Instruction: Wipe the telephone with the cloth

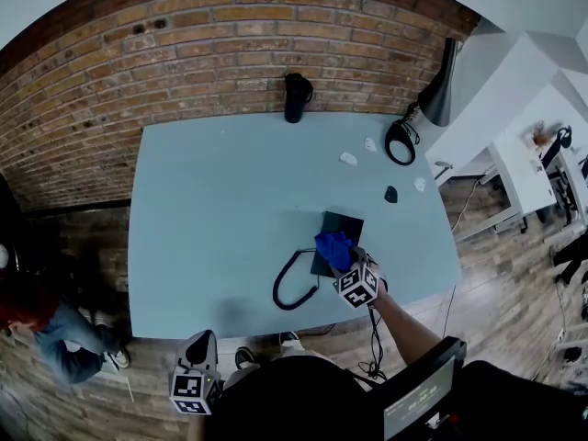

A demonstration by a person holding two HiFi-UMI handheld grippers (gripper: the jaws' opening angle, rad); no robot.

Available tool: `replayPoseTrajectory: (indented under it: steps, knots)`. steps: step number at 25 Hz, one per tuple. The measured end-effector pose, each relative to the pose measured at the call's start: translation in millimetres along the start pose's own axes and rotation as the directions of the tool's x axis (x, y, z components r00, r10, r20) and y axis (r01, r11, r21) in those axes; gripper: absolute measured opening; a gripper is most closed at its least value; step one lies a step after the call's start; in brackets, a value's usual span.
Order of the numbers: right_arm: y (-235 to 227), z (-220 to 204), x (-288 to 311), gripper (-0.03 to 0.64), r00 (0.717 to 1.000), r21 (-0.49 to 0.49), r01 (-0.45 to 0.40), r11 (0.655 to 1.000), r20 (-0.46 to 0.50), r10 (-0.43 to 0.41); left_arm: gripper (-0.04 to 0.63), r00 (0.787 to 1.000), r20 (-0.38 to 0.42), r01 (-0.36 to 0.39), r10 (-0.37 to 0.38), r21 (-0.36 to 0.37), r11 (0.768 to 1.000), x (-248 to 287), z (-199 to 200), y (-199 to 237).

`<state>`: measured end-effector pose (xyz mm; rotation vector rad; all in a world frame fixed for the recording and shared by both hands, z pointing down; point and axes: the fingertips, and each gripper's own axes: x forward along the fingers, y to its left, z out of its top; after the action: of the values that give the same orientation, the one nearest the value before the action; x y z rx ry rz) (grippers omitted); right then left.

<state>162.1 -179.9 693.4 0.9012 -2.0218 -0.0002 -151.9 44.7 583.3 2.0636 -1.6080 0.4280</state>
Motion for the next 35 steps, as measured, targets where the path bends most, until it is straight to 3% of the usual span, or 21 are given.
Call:
replayPoseTrajectory:
  steps: [18,35]
  knots:
    - [69.3,-26.8,-12.3,0.235,0.997,0.026,-0.066,0.997,-0.036,0.067,0.023,1.0,0.0,0.018,-0.018,-0.003,1.0,-1.3,-6.4,-4.1]
    - [87.7,-32.4,-14.6,0.235,0.995,0.013,-0.084,0.996,-0.047,0.084,0.023,1.0,0.002,0.014,-0.014,-0.002,1.0,-5.9,-9.4,-4.7]
